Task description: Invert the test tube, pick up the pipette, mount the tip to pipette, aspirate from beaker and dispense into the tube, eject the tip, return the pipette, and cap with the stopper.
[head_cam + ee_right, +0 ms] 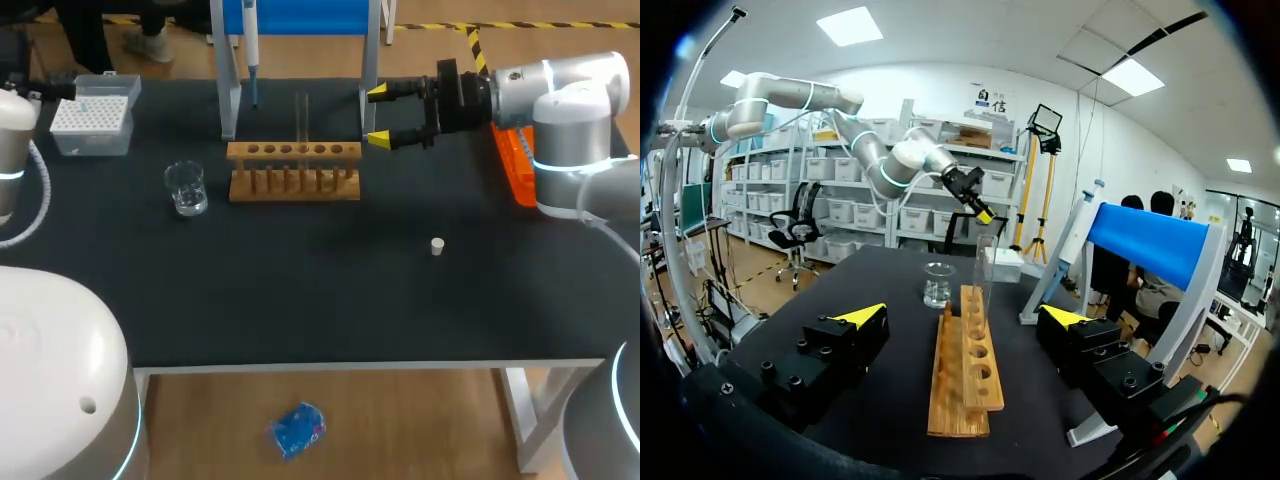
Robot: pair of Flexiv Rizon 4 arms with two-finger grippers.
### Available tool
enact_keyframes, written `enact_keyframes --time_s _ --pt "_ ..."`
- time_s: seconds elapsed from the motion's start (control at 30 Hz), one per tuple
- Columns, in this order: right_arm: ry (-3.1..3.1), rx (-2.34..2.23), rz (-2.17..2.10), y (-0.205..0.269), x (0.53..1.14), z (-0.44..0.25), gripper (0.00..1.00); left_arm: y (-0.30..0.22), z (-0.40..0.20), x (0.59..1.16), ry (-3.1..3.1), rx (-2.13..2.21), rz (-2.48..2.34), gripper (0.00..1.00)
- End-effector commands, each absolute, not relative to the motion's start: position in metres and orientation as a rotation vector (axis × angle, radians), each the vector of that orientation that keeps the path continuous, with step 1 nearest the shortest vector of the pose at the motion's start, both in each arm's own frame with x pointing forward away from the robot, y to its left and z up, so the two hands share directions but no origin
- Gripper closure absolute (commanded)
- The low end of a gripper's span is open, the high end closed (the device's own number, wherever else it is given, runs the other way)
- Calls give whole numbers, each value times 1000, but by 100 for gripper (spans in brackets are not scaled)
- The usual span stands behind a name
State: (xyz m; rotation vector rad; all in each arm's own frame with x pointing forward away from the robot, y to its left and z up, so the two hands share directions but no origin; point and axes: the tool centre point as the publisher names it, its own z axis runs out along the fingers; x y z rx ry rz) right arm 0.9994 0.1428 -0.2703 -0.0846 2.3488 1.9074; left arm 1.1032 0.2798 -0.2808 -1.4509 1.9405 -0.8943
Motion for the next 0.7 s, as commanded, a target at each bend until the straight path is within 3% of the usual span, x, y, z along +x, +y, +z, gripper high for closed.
enact_keyframes --time_s 0.03,0.7 --pt "2349 -87 1909 142 1000 -271 0 267 -311 1140 1949 -1512 -821 0" --pt "2349 -87 1909 142 1000 -271 0 268 -354 1154 1880 -1690 -688 0"
